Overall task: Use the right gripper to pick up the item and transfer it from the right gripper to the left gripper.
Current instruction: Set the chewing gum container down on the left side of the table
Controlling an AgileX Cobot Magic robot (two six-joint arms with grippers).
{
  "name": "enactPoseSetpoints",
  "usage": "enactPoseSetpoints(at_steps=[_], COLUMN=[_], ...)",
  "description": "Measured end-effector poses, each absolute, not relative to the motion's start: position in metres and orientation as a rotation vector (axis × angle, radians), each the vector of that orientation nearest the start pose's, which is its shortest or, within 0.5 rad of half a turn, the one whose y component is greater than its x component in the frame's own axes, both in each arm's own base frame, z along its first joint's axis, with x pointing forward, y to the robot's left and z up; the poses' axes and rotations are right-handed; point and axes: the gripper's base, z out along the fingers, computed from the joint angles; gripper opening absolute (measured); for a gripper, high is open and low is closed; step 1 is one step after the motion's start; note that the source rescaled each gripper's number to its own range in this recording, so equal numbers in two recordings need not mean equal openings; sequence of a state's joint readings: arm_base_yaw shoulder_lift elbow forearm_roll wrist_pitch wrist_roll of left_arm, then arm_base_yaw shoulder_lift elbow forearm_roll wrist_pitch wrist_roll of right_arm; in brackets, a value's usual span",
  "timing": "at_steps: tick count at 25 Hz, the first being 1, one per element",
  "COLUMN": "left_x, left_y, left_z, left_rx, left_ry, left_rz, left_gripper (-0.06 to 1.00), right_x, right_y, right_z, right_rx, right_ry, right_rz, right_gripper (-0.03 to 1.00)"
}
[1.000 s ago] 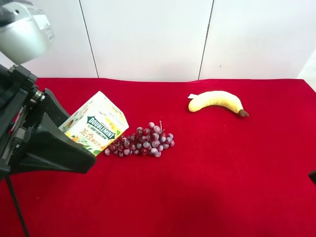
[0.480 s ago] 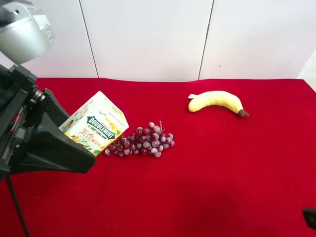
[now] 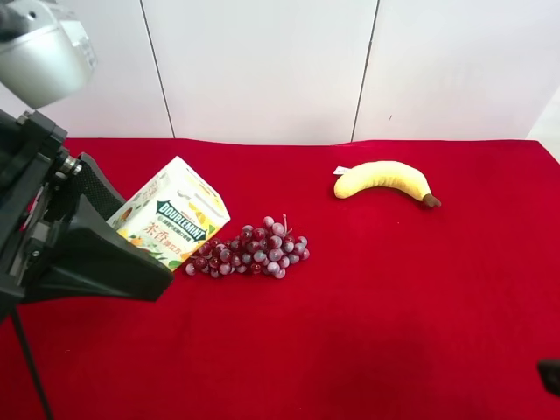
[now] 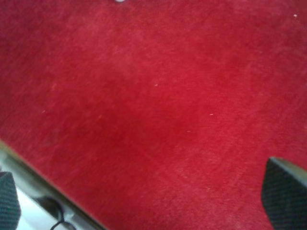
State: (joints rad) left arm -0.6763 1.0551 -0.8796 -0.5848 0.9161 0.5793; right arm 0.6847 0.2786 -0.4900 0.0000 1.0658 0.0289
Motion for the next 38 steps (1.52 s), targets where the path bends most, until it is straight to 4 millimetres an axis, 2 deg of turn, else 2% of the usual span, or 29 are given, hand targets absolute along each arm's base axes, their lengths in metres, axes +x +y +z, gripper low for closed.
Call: enactPoseSetpoints(at_steps=[7,12,16,21,27,31,35,38], left_x=[0.13,0.13,0.13,0.136,0.163,0.182,0.211,0.24], left_y=[-0.154,-0.154,-0.154,-0.15,-0.14,-0.14,-0.141,-0.132], left_z=[0.324,0.324,0.323,0.321,0.298,0.279,0.274,0.272], left_rx=[1.217,1.214,1.218,1.182,0.974,0.945,0.881,0.803], left_ry=[2.173,2.175,2.174,2.204,2.422,2.515,2.581,2.617], left_rz=[-0.757,-0.758,-0.749,-0.653,-0.327,-0.129,-0.065,-0.022], left_gripper=[0.0,0.0,0.0,0.0,0.0,0.0,0.0,0.0], right_x=[0.011,-0.004,-0.004,-0.004,-0.004,-0.004,-0.004,-0.004], right_y=[0.005,-0.001,-0.001,-0.001,-0.001,-0.001,-0.001,-0.001], right_z=[0.274,0.274,0.274,0.274,0.274,0.274,0.274,0.274], right_rx=[-0.426,-0.247,-0.21,-0.21,-0.21,-0.21,-0.21,-0.21], right_ry=[2.131,2.046,2.049,2.049,2.049,2.049,2.049,2.049], right_rz=[0.26,0.185,0.164,0.164,0.164,0.164,0.164,0.164], right_gripper=[1.0,1.0,1.0,1.0,1.0,1.0,1.0,1.0])
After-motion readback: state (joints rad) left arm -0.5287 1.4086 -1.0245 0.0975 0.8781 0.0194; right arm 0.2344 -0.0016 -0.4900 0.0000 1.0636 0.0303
